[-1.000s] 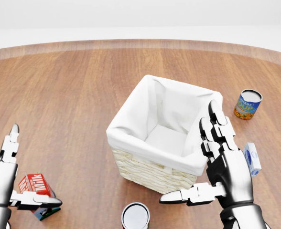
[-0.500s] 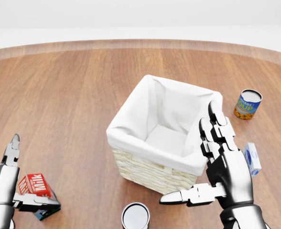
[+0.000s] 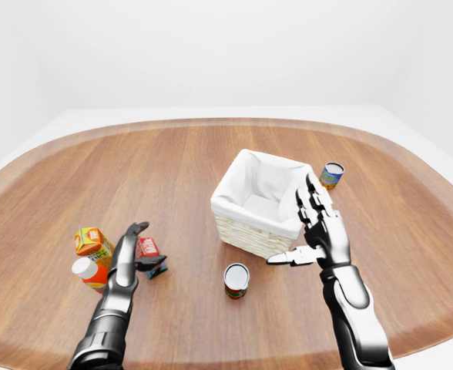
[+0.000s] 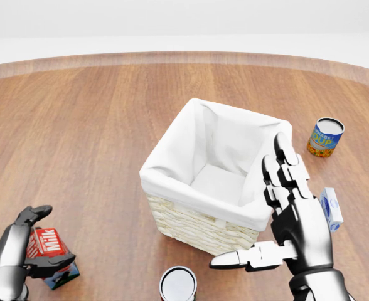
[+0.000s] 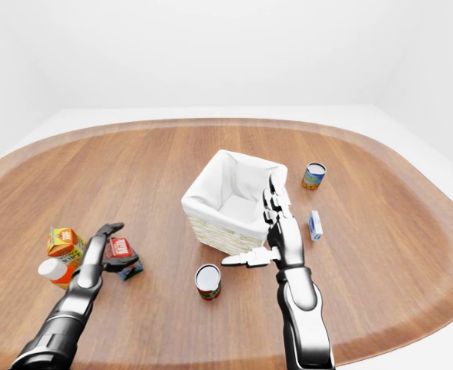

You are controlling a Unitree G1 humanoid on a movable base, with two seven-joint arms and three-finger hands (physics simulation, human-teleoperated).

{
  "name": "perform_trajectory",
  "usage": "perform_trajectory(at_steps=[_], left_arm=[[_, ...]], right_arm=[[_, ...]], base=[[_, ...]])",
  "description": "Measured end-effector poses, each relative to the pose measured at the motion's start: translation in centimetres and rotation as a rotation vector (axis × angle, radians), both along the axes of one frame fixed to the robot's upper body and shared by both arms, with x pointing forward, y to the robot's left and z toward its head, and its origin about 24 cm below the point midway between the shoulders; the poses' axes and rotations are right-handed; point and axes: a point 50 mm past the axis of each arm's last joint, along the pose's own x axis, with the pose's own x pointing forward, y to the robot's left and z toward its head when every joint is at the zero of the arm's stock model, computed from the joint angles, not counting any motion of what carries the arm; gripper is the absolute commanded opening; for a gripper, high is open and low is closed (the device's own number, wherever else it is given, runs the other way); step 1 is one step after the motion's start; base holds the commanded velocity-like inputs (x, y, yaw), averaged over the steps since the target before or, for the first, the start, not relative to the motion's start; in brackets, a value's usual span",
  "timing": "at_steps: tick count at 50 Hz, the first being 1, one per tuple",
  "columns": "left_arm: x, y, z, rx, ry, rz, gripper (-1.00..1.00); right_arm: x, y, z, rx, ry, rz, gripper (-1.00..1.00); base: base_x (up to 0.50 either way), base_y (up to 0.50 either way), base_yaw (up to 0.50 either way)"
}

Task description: Pick the milk and place it in the basket.

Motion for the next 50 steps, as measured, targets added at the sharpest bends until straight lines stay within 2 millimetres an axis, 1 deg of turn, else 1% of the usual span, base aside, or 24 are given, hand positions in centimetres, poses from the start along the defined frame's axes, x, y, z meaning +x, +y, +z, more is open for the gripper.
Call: perform_trajectory(at_steps=[6, 8, 13, 17, 24, 28, 33, 41, 50], left_arm=[[0.4, 0.7, 0.2, 0.021, 0.009, 0.014, -1.0], [0.3, 0.6, -0.1, 0.013, 0.025, 0.01, -1.0], [0.6, 0.1, 0.0, 0.025, 0.052, -0.054, -1.0], [0.7, 0.0, 0.0, 0.026, 0.059, -0.064, -1.0], [0.2, -0.1, -0.3, -0.048, 0.036, -0.025, -1.0], [0.0, -0.2, -0.1, -0.077, 0.009, -0.019, -1.0], [0.2, -0.2, 1.1, -0.097, -0.06, -0.026, -1.0], [0.5, -0.2, 4.1, -0.089, -0.19, -0.058, -1.0], [0.7, -0.3, 6.4, -0.071, -0.261, -0.086, -1.0]], right_arm=[[0.0, 0.0, 0.0, 0.002, 0.0, -0.002, 1.0], [0.0, 0.0, 0.0, 0.003, 0.001, -0.002, 1.0], [-0.1, 0.0, 0.0, 0.005, 0.001, -0.002, 1.0], [-0.1, -0.1, 0.1, 0.006, -0.003, -0.002, 1.0], [-0.1, -0.1, 0.1, 0.008, -0.003, -0.001, 1.0], [-0.1, -0.1, 0.1, 0.008, -0.003, -0.001, 1.0], [-0.1, -0.1, 0.1, 0.007, -0.003, -0.001, 1.0], [-0.1, 0.0, 0.1, 0.006, -0.003, -0.001, 1.0], [-0.1, 0.0, 0.1, 0.006, -0.003, -0.001, 1.0]], base=[[0.0, 0.0, 0.0], [0.0, 0.0, 0.0], [0.0, 0.0, 0.0], [0.0, 0.0, 0.0], [0.0, 0.0, 0.0], [0.0, 0.0, 0.0], [0.0, 0.0, 0.0], [0.0, 0.0, 0.0], [0.0, 0.0, 0.0]])
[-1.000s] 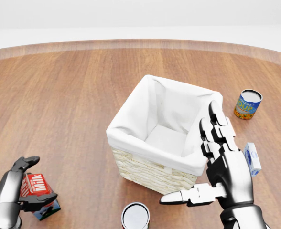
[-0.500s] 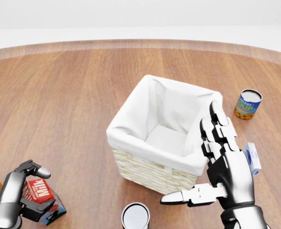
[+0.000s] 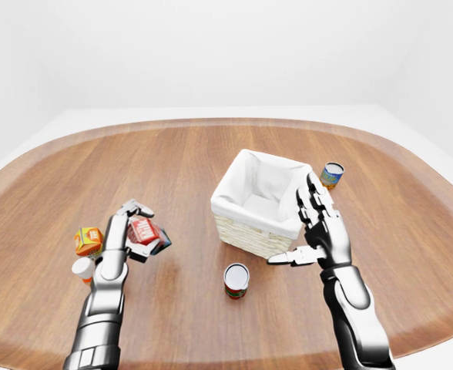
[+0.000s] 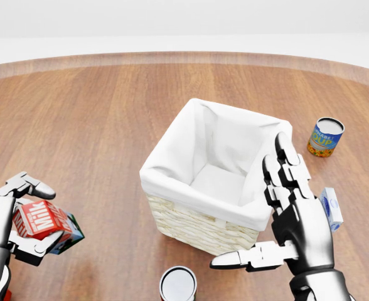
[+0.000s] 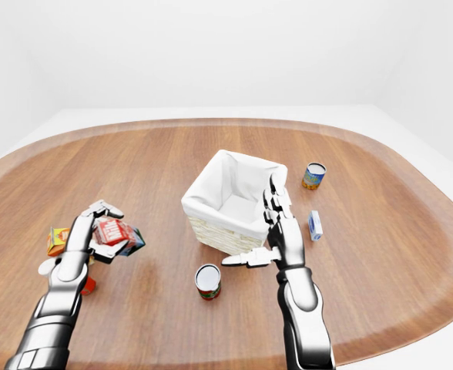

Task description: Pick the milk and place it in the basket.

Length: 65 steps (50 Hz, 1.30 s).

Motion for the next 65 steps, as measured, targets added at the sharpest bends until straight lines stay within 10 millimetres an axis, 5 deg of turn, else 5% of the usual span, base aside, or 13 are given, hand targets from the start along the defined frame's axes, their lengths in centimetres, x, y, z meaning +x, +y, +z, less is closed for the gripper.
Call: perform_trajectory(at_steps=[37, 65], left_arm=[[0.5, -1.2, 4.8, 0.067, -0.09, -0.064, -1.0], [1.1, -3.3, 11.5, 0.215, -0.297, -0.182, -1.0]], right_arm=[[0.0, 0.0, 0.0, 0.006, 0.0, 0.002, 1.0], [0.0, 0.0, 0.0, 0.002, 0.0, 0.0, 1.0]], base=[[0.0, 0.0, 0.0], [0.0, 0.0, 0.0]])
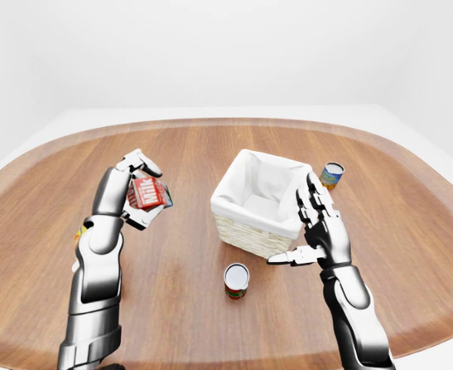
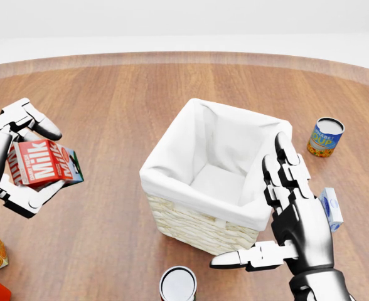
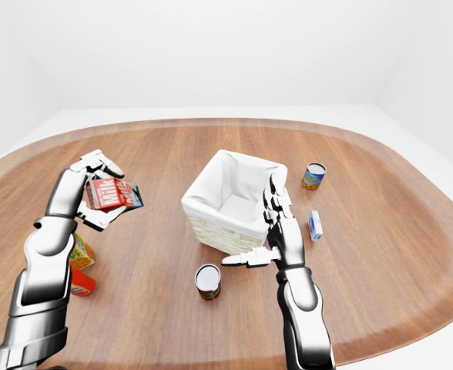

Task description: Pick the milk and place it in the basket.

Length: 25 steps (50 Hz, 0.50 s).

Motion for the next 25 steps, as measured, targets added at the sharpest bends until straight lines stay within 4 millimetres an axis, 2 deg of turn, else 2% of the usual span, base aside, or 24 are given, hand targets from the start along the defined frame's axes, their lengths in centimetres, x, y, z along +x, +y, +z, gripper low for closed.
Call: perform_trajectory(at_steps=[25], left_arm=[[-0.8, -1.5, 4.9, 0.124, -0.151, -0.074, -1.0]], right_arm=[[0.0, 0.0, 0.0, -0.005, 0.0, 0.0, 1.0]], base=[[0.0, 0.0, 0.0]])
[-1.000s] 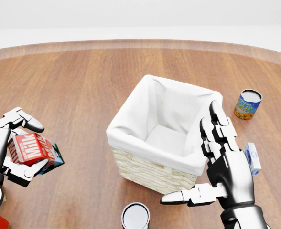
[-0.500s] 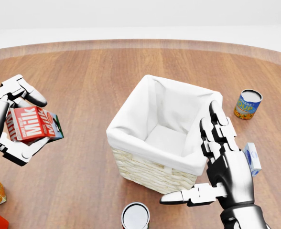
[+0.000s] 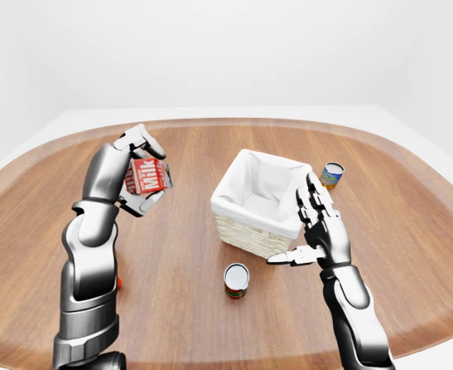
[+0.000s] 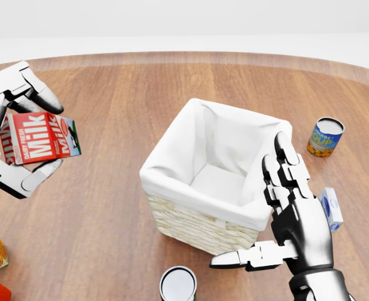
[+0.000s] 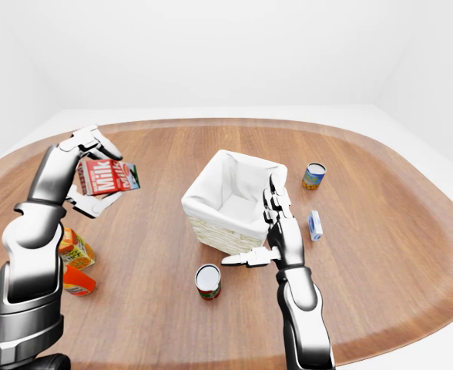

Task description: Pick the milk and place it in the basket.

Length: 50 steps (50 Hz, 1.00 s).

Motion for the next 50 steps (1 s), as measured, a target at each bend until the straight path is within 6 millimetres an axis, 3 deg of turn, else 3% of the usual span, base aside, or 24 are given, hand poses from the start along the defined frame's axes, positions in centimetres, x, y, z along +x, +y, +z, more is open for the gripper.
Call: perform_trajectory(at_steps=[13, 29, 50], left_arm=[[-0.4, -1.6, 2.9, 0.03, -0.104, -0.07, -1.0], [0.7, -2.9, 4.1, -0.005, -0.134, -0.128, -1.0], [1.7, -5.5, 7.4, -0.035, -0.229, -0.231, -1.0]], right_arm=[[0.0, 0.0, 0.0, 0.0, 0.0, 0.001, 1.0], [0.0, 0.0, 0.0, 0.001, 0.0, 0.003, 1.0], [0.0, 0.0, 0.0, 0.003, 0.0, 0.005, 1.0]], base=[[0.0, 0.0, 0.0], [0.0, 0.0, 0.0], [0.0, 0.0, 0.0]])
